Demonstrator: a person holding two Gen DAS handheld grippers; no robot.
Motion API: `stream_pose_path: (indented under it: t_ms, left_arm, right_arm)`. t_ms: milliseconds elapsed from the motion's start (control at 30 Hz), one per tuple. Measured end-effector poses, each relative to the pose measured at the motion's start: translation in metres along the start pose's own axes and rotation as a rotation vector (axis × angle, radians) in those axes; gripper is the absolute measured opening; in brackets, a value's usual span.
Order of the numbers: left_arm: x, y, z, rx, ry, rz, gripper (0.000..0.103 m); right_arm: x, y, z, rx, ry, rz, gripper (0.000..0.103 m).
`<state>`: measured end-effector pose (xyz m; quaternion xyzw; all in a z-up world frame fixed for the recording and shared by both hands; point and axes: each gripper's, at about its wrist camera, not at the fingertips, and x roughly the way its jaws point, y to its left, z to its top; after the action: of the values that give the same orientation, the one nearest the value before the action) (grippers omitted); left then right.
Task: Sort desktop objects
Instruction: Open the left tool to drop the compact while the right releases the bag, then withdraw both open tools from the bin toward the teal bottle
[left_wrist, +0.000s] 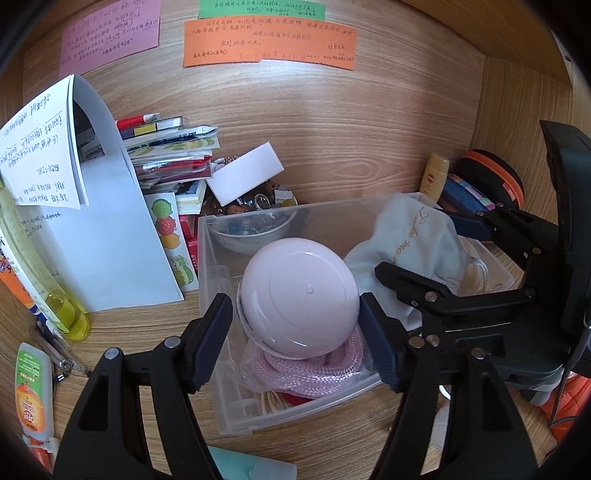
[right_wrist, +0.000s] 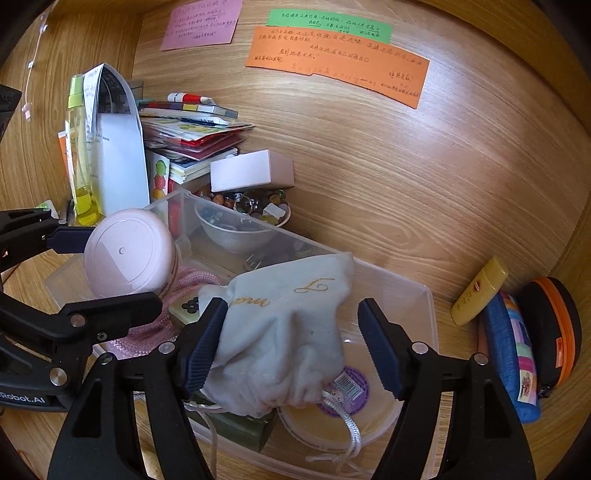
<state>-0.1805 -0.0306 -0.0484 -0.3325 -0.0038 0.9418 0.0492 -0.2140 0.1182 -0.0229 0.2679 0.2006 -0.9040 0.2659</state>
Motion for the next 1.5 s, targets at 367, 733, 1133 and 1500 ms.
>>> stream_pose_path:
  t_ms: [367,733,1133,1500]
  left_arm:
    - [-0.015,0.01,0.003,-0.058,-0.061,-0.03,0.088]
    - [-0.022,0.007,0.004,-0.053,-0.057,-0.049,0.096]
    - [-0.05,0.003,-0.002,-0.043,-0.064,-0.002,0.098]
    - [-0.068,0.02,-0.036,-0.031,0.006,0.065,0.098]
  right_arm:
    - [-0.016,-0.007,0.003,0.039,-0.047,0.008,0.088]
    - [-0.023,-0.018,0.006,0.065,-0.046,0.047,0.093]
    - [-0.059,-0.034,-0.003,0.117,-0.064,0.055,0.097]
    - [-0.111,-0.021,-0.034,0.108,-0.117,0.123,0.098]
